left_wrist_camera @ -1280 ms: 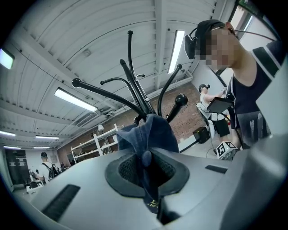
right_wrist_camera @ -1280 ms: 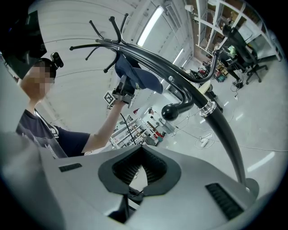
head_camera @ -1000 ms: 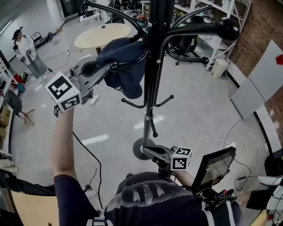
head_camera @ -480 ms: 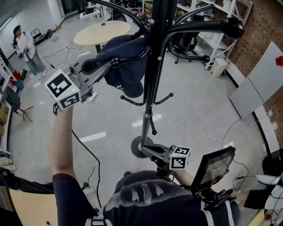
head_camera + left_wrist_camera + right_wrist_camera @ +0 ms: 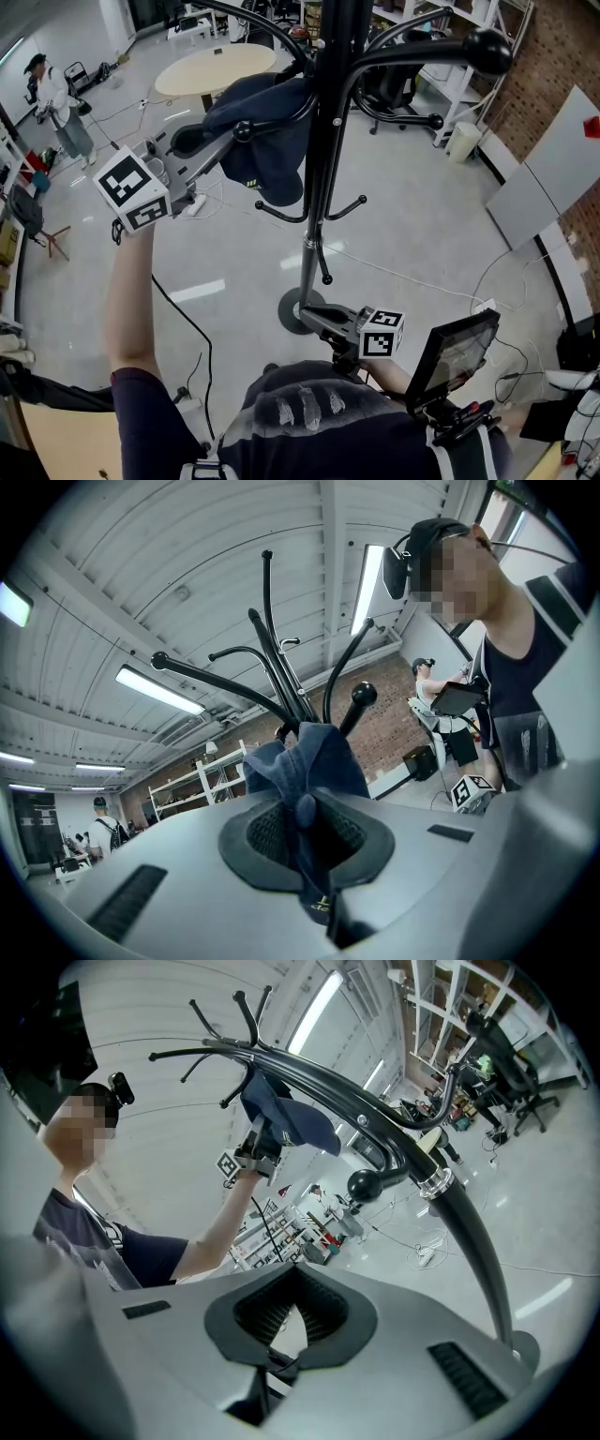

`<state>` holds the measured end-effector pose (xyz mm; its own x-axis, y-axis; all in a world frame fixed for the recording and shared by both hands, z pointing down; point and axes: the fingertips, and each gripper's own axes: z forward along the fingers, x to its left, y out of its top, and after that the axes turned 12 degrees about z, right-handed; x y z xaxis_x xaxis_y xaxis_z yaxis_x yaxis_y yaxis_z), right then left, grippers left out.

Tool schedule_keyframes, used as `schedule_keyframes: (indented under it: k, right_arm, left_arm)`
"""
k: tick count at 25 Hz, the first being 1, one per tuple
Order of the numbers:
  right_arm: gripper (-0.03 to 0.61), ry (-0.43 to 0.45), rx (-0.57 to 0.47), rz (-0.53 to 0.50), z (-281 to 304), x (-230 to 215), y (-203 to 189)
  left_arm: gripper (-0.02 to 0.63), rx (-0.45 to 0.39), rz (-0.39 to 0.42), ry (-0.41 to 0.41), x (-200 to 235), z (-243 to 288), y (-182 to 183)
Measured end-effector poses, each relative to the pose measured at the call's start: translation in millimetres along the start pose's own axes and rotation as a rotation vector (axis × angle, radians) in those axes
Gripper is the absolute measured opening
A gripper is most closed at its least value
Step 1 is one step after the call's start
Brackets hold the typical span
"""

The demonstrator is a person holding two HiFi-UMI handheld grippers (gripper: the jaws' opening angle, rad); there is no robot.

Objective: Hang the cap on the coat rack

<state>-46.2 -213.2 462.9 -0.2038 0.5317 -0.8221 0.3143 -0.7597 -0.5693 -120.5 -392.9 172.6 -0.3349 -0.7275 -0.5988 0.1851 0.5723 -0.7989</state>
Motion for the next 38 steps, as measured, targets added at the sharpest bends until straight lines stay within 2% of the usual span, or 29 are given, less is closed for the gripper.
schedule_keyframes:
  k: [12, 19, 26, 28, 34, 38]
  right_arm:
    - [0.003, -0.004, -0.003, -0.002, -1.4, 1.5, 0.9]
    - [0.003, -0.005, 0.006, -0.012, -3.1, 3.7, 1.2]
    - [0.003, -0.006, 0.015, -0.006, -7.4, -1.5, -5.2]
    - [0.003, -0.006, 0.014, -0.003, -7.4, 0.4, -4.0]
    - [0.003, -0.002, 0.026, -0.002, -3.8, 1.3, -4.9]
    - [0.003, 0.001, 0.041, -0.01, 7.4, 5.1, -11.2]
  left_arm:
    - [0.02, -0.004, -0.012, 0.008, -2.8, 0.3, -0.4]
    - [0.025, -0.03, -0.081, 0.059, 0.0, -3.1, -4.2]
    - [0.109, -0.057, -0.16, 0.119, 2.8, -9.9, -16.0]
    - [0.161, -0.056, -0.182, 0.144, 8.6, -14.0, -17.4]
    - [0.178, -0.063, -0.254, 0.206, 17.4, -33.2, -33.1]
    - [0.178, -0.054, -0.263, 0.218, 16.3, -54.0, -37.1]
